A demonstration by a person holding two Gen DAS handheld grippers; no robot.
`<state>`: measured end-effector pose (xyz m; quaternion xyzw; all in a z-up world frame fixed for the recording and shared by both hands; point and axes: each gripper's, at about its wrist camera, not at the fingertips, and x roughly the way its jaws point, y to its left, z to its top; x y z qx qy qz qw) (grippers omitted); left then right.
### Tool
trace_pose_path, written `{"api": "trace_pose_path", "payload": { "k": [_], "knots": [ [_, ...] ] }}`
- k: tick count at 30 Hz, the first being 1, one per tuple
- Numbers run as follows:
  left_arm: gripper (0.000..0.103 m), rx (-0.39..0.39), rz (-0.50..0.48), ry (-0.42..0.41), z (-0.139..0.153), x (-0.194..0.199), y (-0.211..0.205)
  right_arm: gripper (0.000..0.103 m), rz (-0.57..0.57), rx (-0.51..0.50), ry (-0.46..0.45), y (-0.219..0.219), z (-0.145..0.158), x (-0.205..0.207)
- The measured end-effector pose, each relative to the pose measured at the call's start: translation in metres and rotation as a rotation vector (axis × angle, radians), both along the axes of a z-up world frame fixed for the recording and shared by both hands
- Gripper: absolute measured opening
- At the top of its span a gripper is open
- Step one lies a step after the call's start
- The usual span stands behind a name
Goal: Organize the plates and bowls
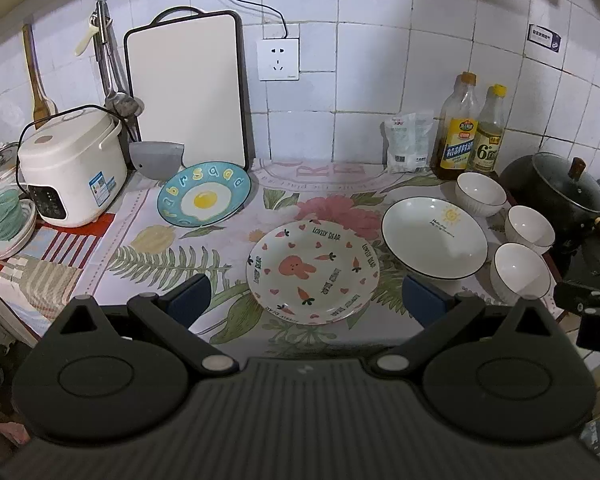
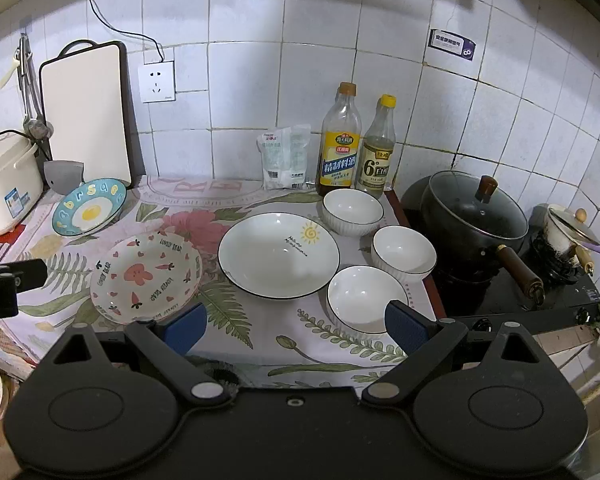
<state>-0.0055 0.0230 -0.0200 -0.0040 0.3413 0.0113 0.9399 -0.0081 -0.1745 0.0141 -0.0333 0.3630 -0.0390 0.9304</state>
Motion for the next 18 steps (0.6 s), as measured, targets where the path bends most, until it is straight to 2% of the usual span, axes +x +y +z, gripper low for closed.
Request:
{"api": "trace_pose_path", "payload": {
  "k": [9, 18],
  "knots": [
    [0.103, 0.003, 0.001, 0.004, -0.0021, 0.0006, 0.0016, 0.098, -0.002, 0.002, 0.002, -0.0003, -0.0012, -0.0002],
    [0.103, -0.007, -0.018, -0.073, -0.0057, -0.0091, 0.0072, 0.098, 0.005, -0.023, -0.021, 0.0002, -0.0084, -0.0013]
  ]
}}
